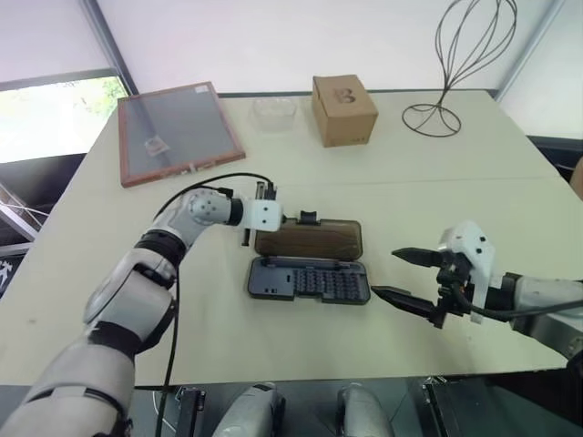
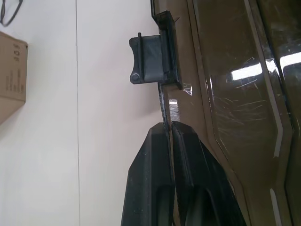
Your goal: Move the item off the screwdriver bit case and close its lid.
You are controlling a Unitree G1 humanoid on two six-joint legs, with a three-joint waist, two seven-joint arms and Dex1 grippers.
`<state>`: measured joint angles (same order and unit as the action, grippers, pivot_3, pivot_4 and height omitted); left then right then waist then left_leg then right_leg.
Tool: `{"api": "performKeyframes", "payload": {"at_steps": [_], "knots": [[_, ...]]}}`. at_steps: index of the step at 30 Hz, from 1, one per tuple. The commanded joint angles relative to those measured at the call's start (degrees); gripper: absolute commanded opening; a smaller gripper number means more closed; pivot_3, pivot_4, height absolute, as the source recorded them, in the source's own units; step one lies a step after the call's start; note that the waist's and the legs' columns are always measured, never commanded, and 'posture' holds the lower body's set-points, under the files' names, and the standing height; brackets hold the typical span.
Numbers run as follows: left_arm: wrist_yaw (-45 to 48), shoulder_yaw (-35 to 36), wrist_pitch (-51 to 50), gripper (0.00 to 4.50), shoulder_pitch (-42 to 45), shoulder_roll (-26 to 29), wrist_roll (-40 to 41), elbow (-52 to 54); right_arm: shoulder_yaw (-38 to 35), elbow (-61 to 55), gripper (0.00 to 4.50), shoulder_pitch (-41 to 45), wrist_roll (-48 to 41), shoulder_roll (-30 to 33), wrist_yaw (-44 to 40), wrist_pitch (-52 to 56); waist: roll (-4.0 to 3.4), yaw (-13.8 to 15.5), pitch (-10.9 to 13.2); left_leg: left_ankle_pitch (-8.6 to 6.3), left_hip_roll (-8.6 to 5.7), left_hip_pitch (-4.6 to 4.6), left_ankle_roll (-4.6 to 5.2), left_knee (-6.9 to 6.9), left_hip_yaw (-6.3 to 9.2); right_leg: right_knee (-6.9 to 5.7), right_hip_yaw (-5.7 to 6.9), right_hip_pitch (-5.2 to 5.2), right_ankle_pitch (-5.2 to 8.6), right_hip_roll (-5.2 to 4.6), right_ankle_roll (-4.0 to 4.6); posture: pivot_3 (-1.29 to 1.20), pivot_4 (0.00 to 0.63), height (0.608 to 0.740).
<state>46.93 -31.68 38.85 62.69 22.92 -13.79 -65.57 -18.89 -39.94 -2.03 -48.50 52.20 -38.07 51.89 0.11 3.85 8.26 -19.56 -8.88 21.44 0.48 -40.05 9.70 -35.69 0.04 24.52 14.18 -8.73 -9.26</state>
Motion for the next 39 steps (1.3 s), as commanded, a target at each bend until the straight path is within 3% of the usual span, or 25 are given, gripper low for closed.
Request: {"api": "performKeyframes", "payload": {"at_steps": [1,11,22,28,39], "knots": [[-3.28,0.59,-2.07,0.04,1.03,-2.03,-3.76,-2.55,-2.71,-2.28,4.5,-0.74,-1.2,-0.7,1.46,-0.21,0.03,0.19,-0.01,0.0,-0.02,0.0,0.0,-0.02,0.03,0.0,0.0,-0.03,-0.01,0.0,-0.01,0.0,0.15,0.74],[-1.85,6.93,-12.7,0.04,0.19,-1.25,-2.66,1.94,-1.84,-1.63,4.5,-0.59,-0.77,-1.31,2.85,-0.82,0.07,-0.04,0.0,0.06,-0.1,-0.03,0.09,-0.11,0.06,-0.21,-0.02,-0.06,-0.04,-0.05,-0.08,0.0,0.15,0.74],[1.66,9.36,-10.4,0.04,-4.85,-1.05,-1.97,8.61,1.52,1.88,4.5,3.02,0.88,-1.35,1.49,-2.13,0.08,-0.25,0.01,0.06,-0.08,-0.01,0.08,-0.06,0.05,-0.31,-0.03,0.08,-0.04,-0.05,-0.08,0.0,0.15,0.74],[10.13,10.15,-7.27,0.04,-7.97,-1.24,1.75,13.32,0.96,1.72,4.5,2.41,0.99,-1.49,1.42,-2.22,0.08,-0.32,0.01,0.05,-0.08,-0.01,0.08,-0.02,0.06,-0.3,-0.03,0.1,-0.04,-0.06,-0.08,0.0,0.15,0.74],[11.75,10.29,-13.41,0.04,-9.85,0.41,0.12,18.52,1.3,1.91,4.5,1.77,1.93,-2.37,1.73,-2.89,0.08,-0.5,0.01,0.05,-0.08,0.0,0.08,0.01,0.05,-0.3,-0.03,0.14,-0.04,-0.06,-0.08,0.0,0.15,0.74]]}}
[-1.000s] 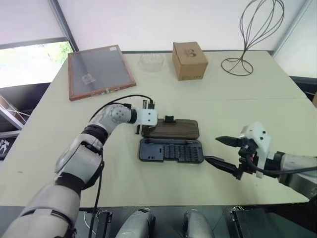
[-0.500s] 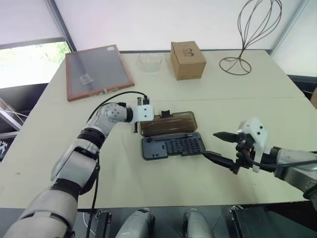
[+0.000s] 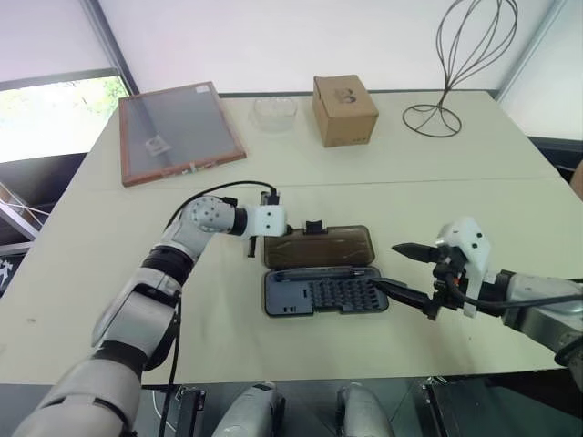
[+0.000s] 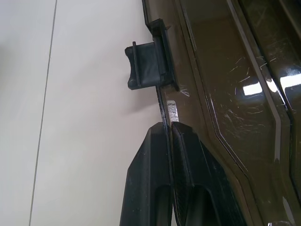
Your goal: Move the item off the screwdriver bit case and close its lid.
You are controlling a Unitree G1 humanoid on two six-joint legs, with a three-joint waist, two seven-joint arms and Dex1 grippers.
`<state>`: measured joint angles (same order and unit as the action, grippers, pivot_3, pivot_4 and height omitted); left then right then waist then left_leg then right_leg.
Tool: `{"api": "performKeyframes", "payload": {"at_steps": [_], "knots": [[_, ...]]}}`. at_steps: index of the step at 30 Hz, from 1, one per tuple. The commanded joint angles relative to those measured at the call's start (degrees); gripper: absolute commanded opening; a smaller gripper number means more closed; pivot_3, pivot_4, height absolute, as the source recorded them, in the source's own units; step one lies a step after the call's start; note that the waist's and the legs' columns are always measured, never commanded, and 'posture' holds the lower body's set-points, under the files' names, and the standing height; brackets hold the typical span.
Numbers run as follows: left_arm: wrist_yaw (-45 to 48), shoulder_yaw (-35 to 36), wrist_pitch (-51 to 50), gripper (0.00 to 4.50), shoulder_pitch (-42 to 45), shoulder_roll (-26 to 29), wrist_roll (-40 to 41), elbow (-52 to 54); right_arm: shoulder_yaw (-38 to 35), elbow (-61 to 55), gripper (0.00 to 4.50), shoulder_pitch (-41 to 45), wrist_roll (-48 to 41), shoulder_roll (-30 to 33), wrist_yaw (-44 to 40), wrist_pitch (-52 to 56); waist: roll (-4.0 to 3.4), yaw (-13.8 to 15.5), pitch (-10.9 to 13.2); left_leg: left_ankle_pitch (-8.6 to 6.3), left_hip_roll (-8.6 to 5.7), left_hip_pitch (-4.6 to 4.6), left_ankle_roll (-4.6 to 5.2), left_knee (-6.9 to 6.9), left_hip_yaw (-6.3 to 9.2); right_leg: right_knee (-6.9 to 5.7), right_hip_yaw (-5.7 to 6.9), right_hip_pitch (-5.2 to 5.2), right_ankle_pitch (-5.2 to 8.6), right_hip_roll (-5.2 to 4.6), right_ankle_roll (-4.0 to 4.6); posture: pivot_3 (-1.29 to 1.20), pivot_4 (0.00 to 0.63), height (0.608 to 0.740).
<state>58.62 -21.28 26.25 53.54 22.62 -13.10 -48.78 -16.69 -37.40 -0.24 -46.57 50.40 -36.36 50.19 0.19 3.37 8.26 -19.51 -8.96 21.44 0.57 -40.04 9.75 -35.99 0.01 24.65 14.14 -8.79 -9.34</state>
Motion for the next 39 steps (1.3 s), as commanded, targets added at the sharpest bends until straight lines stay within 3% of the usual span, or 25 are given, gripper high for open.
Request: {"api": "performKeyframes", "payload": {"at_steps": [1,2,5,11,12,14,16,19,22,24,25,30,31,39], "knots": [[-0.01,0.12,-1.22,0.04,-0.79,0.55,-0.33,1.79,-0.92,-0.59,4.5,-0.08,0.11,-0.61,-0.01,-1.24,0.0,-0.04,0.0,0.0,0.0,0.0,0.0,0.0,0.0,0.0,0.0,0.0,0.0,0.0,0.0,0.0,0.15,0.74],[-0.21,0.24,-1.44,0.04,-0.82,0.4,-0.26,1.81,-0.95,-0.57,4.5,-0.12,0.19,-0.65,-0.04,-1.25,0.0,-0.08,0.0,0.0,0.0,0.0,0.0,0.0,0.0,0.0,0.0,0.0,0.0,0.0,0.0,0.0,0.15,0.74],[-0.64,0.41,-1.83,0.99,-0.78,0.01,-0.11,1.63,-0.91,-0.46,4.5,-0.06,0.32,-0.67,-0.07,-1.25,0.0,-0.26,0.0,0.0,0.0,0.0,0.0,0.0,0.0,0.0,0.0,0.0,0.0,0.0,0.0,0.0,0.15,0.74],[-6.76,1.25,-2.2,3.74,0.22,-0.45,-1.15,1.03,-0.71,0.07,4.5,-0.07,0.53,-0.51,-0.51,-1.54,0.0,-0.49,0.0,0.0,0.0,-0.01,0.0,0.0,0.01,-0.01,0.0,-0.01,0.0,0.0,0.0,0.0,0.15,0.74],[-6.59,2.75,-4.53,3.74,0.08,-0.69,0.92,1.9,-0.61,0.08,4.5,-0.08,0.63,-0.45,-0.57,-1.61,0.0,-0.57,0.0,0.0,0.0,-0.01,0.0,0.0,0.01,-0.01,0.0,-0.01,0.0,0.0,0.0,0.0,0.15,0.74],[-3.74,10.74,-19.91,3.74,-0.77,-2.6,13.5,9.11,-0.71,0.04,4.5,-0.17,0.52,-0.23,-0.98,-1.58,0.0,-0.99,0.01,0.0,0.0,0.01,0.0,0.0,0.02,-0.01,0.0,0.0,0.0,0.0,0.0,0.0,0.15,0.74],[1.24,16.62,-34.66,3.74,-3.62,-1.17,24.7,20.47,-1.52,0.18,4.5,-0.2,-0.4,-0.21,-1.72,-1.41,0.03,-1.3,0.03,0.0,0.0,0.13,0.0,-0.03,0.04,-0.12,0.0,0.12,0.0,0.0,0.0,0.0,0.15,0.74],[5.85,19.85,-53.82,3.74,-11.93,5.33,35.76,39.7,-2.31,1.17,4.5,0.39,-1.23,-0.23,-2.94,-1.56,0.0,-3.05,0.02,0.0,0.07,0.27,0.0,0.05,0.04,-0.21,-0.02,0.38,0.0,0.0,0.0,0.0,0.15,0.74],[4.16,23.39,-67.14,3.74,-21.34,10.63,44.77,56.04,-1.52,3.4,4.5,2.51,-0.56,-0.34,-4.01,-2.36,-0.1,-4.23,-0.01,-0.01,0.17,0.0,-0.01,0.38,0.0,-0.21,-0.05,0.3,0.0,0.05,0.0,0.0,0.15,0.74],[2.25,24.98,-71.69,3.23,-27.44,12.98,48.01,64.33,0.1,6.05,4.5,5.37,1.34,-0.49,-4.73,-4.04,-0.11,-4.07,0.02,-0.01,0.19,-0.06,-0.02,0.39,0.0,-0.12,-0.06,0.26,0.0,0.1,0.01,0.0,0.15,0.74],[1.45,25.22,-72.65,2.93,-30.19,13.95,48.56,67.48,1.21,7.7,4.5,7.25,2.6,-0.66,-4.72,-4.83,-0.13,-4.03,0.03,0.0,0.2,-0.05,-0.02,0.37,-0.01,-0.1,-0.06,0.25,0.0,0.12,0.01,0.0,0.15,0.74],[-0.33,21.46,-68.16,0.33,-41.14,16.4,45.16,75.08,11.4,20.12,4.5,20.37,14.77,-1.71,-3.99,-11.22,-0.14,-2.88,0.06,-0.01,0.17,-0.08,-0.03,0.25,-0.08,0.0,-0.07,0.13,0.01,0.11,0.03,0.0,0.15,0.74],[-0.74,19.93,-66.27,0.05,-42.3,16.44,43.39,75.03,13.22,22.45,4.5,22.79,16.68,-2.32,-4.07,-12.14,-0.14,-2.63,0.06,-0.01,0.16,-0.07,-0.04,0.24,-0.08,-0.01,-0.07,0.13,0.02,0.1,0.03,0.0,0.15,0.74],[-0.66,6.66,-46.62,0.05,-45.37,16.83,26.18,64.54,23.64,37.57,4.5,36.03,27.32,-8.2,-6.28,-15.51,-0.16,-2.6,0.06,-0.01,0.15,-0.06,-0.04,0.29,-0.12,0.05,-0.07,0.16,0.01,0.08,0.04,0.0,0.15,0.74]]}}
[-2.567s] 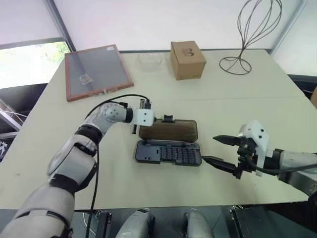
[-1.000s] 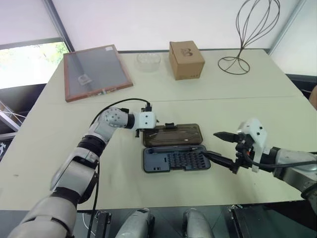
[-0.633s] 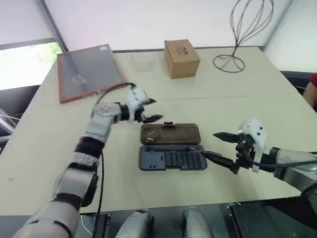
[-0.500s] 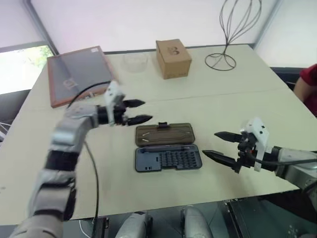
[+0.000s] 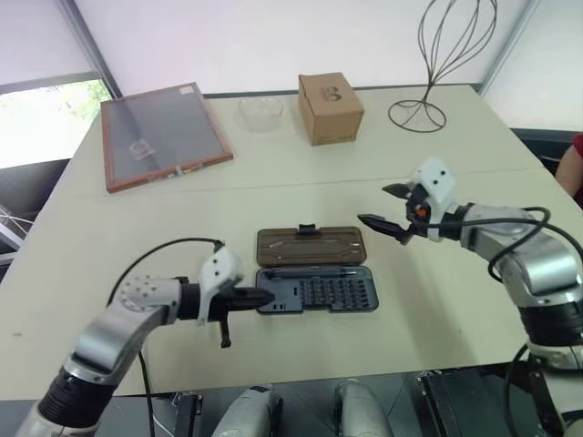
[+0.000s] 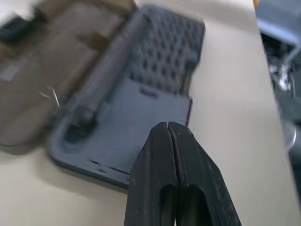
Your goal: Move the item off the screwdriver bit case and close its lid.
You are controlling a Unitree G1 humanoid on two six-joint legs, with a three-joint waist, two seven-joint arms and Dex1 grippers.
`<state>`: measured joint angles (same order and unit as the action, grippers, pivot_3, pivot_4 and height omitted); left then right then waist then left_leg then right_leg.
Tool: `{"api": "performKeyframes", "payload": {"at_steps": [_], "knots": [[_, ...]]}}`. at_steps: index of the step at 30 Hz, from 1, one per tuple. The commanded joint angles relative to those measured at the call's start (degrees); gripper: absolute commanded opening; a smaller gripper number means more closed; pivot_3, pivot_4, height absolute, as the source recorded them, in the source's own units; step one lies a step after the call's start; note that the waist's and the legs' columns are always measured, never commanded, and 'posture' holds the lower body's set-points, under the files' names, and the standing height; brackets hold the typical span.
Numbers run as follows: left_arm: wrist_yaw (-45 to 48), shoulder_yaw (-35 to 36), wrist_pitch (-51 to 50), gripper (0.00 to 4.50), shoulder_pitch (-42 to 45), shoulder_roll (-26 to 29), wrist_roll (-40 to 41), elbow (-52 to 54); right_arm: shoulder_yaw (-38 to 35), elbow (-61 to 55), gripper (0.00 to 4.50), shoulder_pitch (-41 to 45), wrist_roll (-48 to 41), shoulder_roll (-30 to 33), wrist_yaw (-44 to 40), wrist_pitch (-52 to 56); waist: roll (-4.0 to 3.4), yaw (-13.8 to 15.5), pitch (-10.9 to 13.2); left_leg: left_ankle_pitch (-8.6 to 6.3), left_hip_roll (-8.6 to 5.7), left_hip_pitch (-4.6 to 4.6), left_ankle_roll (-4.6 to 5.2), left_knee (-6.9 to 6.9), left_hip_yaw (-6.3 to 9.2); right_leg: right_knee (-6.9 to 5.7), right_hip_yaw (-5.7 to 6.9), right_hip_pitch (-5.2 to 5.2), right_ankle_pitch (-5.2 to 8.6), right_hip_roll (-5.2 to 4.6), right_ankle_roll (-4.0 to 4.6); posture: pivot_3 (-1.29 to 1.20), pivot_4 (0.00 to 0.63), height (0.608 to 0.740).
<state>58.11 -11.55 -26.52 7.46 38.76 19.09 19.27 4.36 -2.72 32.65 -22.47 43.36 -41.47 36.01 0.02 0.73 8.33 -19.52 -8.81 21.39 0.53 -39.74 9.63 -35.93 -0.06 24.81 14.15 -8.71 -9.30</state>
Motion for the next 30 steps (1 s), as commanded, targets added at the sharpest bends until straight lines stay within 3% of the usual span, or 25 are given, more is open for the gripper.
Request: {"api": "performKeyframes", "payload": {"at_steps": [1,7,15,18,25,30], "knots": [[-0.54,-3.66,7.32,0.05,1.17,0.64,-7.26,-4.98,3.87,4.59,4.5,4.18,4.4,-1.65,-1.86,-1.46,-0.01,0.03,-0.01,0.0,0.02,0.0,0.0,0.0,0.02,0.0,0.01,-0.01,0.0,0.01,0.0,0.0,0.15,0.74],[-1.01,-5.11,11.91,0.05,2.25,1.4,-11.47,-8.88,9.36,16.49,4.5,11.67,9.38,-5.73,-6.74,-2.19,-0.04,-0.2,-0.03,0.0,0.01,-0.06,0.0,-0.01,-0.01,-0.02,0.0,-0.05,0.0,0.0,0.0,0.0,0.15,0.74],[-2.91,-4.85,10.77,0.05,-0.8,1.82,-12.0,-7.07,16.5,33.3,4.5,19.52,17.85,-11.13,-13.95,-6.52,-0.11,-0.43,-0.09,0.0,0.02,-0.08,0.0,0.03,0.03,-0.1,0.01,-0.02,0.0,0.01,0.0,0.0,0.15,0.74],[-3.72,-4.23,9.91,0.0,-2.48,2.45,-11.67,-6.03,18.44,37.37,3.59,20.44,20.23,-12.67,-16.63,-8.37,-0.26,-0.8,-0.21,0.0,0.02,-0.1,0.0,0.03,0.01,-0.09,0.0,-0.02,0.0,0.02,0.0,0.0,0.15,0.74],[-5.15,-2.57,7.76,0.0,-6.87,3.01,-10.21,-5.03,21.5,47.18,0.12,22.29,25.16,-16.54,-21.74,-14.26,-0.36,-1.59,-1.04,-0.01,0.08,-1.09,-0.01,0.67,-0.05,-0.04,-0.06,-0.62,0.01,0.02,0.01,0.0,0.15,0.74],[-6.05,-2.58,6.78,0.0,-8.61,2.94,-10.7,-4.6,23.42,48.76,0.02,20.55,28.49,-16.73,-27.03,-25.86,-0.43,-1.48,-1.74,-0.09,0.22,-1.6,-0.14,0.8,-0.03,0.15,-0.04,-1.12,0.04,0.19,0.07,0.0,0.15,0.74]]}}
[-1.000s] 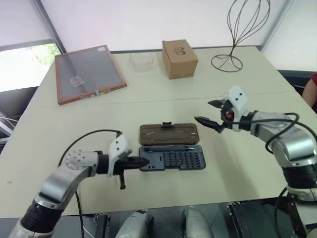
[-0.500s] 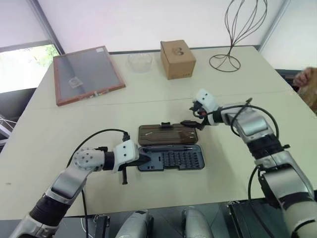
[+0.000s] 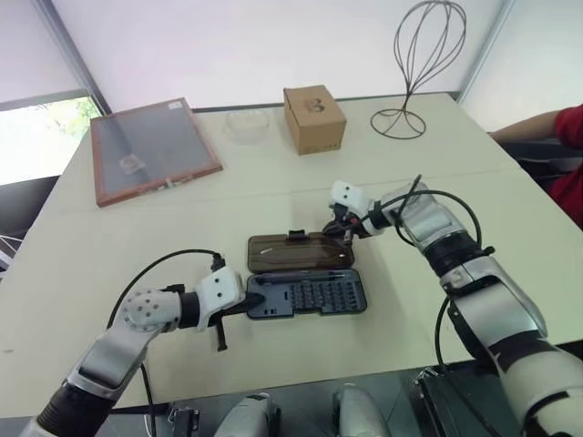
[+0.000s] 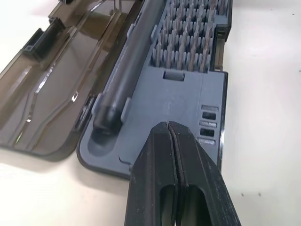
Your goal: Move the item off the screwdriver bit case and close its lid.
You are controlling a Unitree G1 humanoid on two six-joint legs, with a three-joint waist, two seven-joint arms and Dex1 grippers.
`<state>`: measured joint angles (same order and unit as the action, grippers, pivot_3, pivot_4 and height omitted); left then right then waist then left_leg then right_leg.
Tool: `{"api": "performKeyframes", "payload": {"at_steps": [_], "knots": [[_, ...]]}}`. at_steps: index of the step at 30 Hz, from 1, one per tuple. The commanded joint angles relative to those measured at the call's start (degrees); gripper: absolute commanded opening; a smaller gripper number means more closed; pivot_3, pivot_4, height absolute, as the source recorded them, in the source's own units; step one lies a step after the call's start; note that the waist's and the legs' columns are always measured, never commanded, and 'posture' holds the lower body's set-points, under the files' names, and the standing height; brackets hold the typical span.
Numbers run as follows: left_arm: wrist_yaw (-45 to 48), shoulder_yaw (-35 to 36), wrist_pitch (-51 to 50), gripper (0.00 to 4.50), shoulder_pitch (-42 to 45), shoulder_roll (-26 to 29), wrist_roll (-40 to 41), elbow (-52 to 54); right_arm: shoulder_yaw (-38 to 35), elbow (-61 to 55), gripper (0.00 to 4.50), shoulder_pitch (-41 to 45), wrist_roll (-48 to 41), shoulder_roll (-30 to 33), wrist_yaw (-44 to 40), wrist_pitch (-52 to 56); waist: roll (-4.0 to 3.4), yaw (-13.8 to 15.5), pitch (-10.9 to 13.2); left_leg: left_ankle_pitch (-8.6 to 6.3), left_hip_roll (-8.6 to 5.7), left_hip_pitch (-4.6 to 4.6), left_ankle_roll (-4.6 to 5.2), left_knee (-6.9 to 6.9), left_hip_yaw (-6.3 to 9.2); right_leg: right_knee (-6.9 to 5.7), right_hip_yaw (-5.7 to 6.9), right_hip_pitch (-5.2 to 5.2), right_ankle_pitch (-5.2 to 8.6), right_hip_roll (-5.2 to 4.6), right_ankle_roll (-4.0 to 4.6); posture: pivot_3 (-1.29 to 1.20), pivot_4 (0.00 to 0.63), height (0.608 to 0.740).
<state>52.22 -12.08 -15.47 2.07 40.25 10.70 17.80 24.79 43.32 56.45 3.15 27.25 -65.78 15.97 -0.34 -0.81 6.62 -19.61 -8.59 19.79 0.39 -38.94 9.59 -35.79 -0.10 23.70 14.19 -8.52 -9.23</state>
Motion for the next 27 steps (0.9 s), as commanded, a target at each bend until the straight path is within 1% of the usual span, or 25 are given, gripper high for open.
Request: {"api": "performKeyframes", "payload": {"at_steps": [1,2,4,7,9,12,14,16,20,22,25,26,27], "knots": [[-0.43,-2.11,-4.52,0.0,-3.27,1.26,-2.34,-3.1,2.77,2.62,0.02,-3.69,3.82,-0.12,-1.89,-10.46,-0.2,0.09,-0.14,-0.01,0.0,-0.33,0.01,0.17,0.0,0.18,0.0,-0.31,0.0,0.01,0.0,0.0,0.15,0.74],[-0.72,-2.08,-4.75,0.0,-3.34,1.08,-2.36,-3.1,2.35,2.49,0.02,-3.98,4.83,0.35,-0.2,-14.96,-0.32,0.12,-0.26,-0.03,0.02,-0.47,0.05,0.28,0.0,0.37,0.0,-0.36,0.01,0.03,0.0,0.0,0.15,0.74],[-1.39,-1.75,-5.3,0.0,-3.1,0.63,-2.23,-3.64,0.35,1.02,0.02,-4.06,6.53,1.15,5.32,-20.4,-0.48,0.06,-0.37,-0.03,0.02,-0.54,0.06,0.42,0.0,0.44,0.0,-0.35,0.01,0.02,0.0,0.0,0.15,0.74],[-1.77,-1.25,-5.43,0.0,-2.26,0.29,-1.93,-4.95,-3.39,-8.8,0.02,-6.79,7.43,4.29,10.35,-25.33,-0.55,0.07,-0.35,0.01,0.04,-0.5,-0.01,0.61,-0.04,0.45,-0.04,-0.34,0.01,0.02,0.0,0.0,0.15,0.74],[-0.95,-1.31,-4.03,0.0,-1.7,0.11,-1.69,-5.68,-6.33,-18.85,0.02,-11.12,5.62,6.57,10.7,-24.93,-0.72,0.31,-0.21,0.03,0.04,-0.39,-0.03,0.62,-0.04,0.45,-0.04,-0.24,0.01,0.02,0.0,0.0,0.15,0.74],[1.18,-1.01,-2.76,0.0,-1.4,0.01,0.04,-6.24,-10.48,-35.27,0.02,-19.08,1.43,8.33,10.57,-19.66,-0.81,0.65,-0.15,0.03,0.04,-0.31,-0.03,0.69,-0.03,0.47,-0.04,-0.12,0.01,0.01,0.0,0.0,0.15,0.74],[2.17,-1.01,-2.77,0.0,-1.35,0.49,0.42,-6.7,-11.17,-43.19,0.02,-24.0,3.3,10.0,11.99,-20.29,-0.82,0.85,-0.14,0.03,0.07,-0.31,-0.03,0.77,-0.03,0.5,-0.04,-0.11,0.02,0.02,0.02,0.0,0.15,0.74],[2.49,-1.02,-2.44,0.0,-1.28,0.69,0.23,-7.26,-11.49,-48.12,0.02,-27.25,4.27,10.21,13.45,-19.55,-0.77,0.93,-0.11,0.03,0.09,-0.32,-0.03,0.79,-0.07,0.56,-0.04,-0.12,0.03,0.03,0.03,0.0,0.15,0.74],[3.43,-0.28,-2.68,0.0,-1.32,0.78,1.27,-7.2,-10.81,-51.25,0.02,-29.46,6.91,10.13,15.6,-20.69,-0.78,1.16,-0.06,0.03,0.12,-0.34,-0.03,0.78,-0.2,0.59,-0.07,-0.13,0.04,0.03,0.05,0.0,0.15,0.74],[3.6,1.05,-4.4,0.0,-1.29,0.13,3.39,-6.65,-10.27,-50.39,0.02,-29.51,8.6,10.25,16.59,-22.06,-0.76,1.38,-0.05,0.03,0.12,-0.35,-0.03,0.78,-0.2,0.59,-0.07,-0.12,0.05,0.04,0.06,0.0,0.15,0.74],[3.75,1.16,-4.62,0.0,-1.26,0.3,3.95,-6.56,-10.49,-48.26,0.02,-29.0,8.65,9.8,17.07,-21.63,-0.65,1.48,0.1,0.03,0.12,-0.34,-0.03,0.78,-0.19,0.59,-0.06,-0.12,0.05,0.04,0.06,0.0,0.15,0.74],[3.71,0.62,-3.86,0.0,-1.31,0.55,3.13,-6.81,-11.69,-47.28,0.02,-27.9,6.28,8.45,16.79,-18.13,-0.6,1.49,0.14,0.03,0.12,-0.34,-0.03,0.78,-0.19,0.59,-0.07,-0.12,0.05,0.04,0.06,0.0,0.15,0.74],[3.74,0.12,-3.19,0.0,-1.37,0.7,2.46,-6.97,-13.5,-46.39,0.02,-26.06,2.62,6.44,16.34,-11.22,-0.56,1.41,0.17,0.03,0.12,-0.34,-0.03,0.78,-0.19,0.6,-0.07,-0.13,0.05,0.04,0.06,0.0,0.15,0.74]]}}
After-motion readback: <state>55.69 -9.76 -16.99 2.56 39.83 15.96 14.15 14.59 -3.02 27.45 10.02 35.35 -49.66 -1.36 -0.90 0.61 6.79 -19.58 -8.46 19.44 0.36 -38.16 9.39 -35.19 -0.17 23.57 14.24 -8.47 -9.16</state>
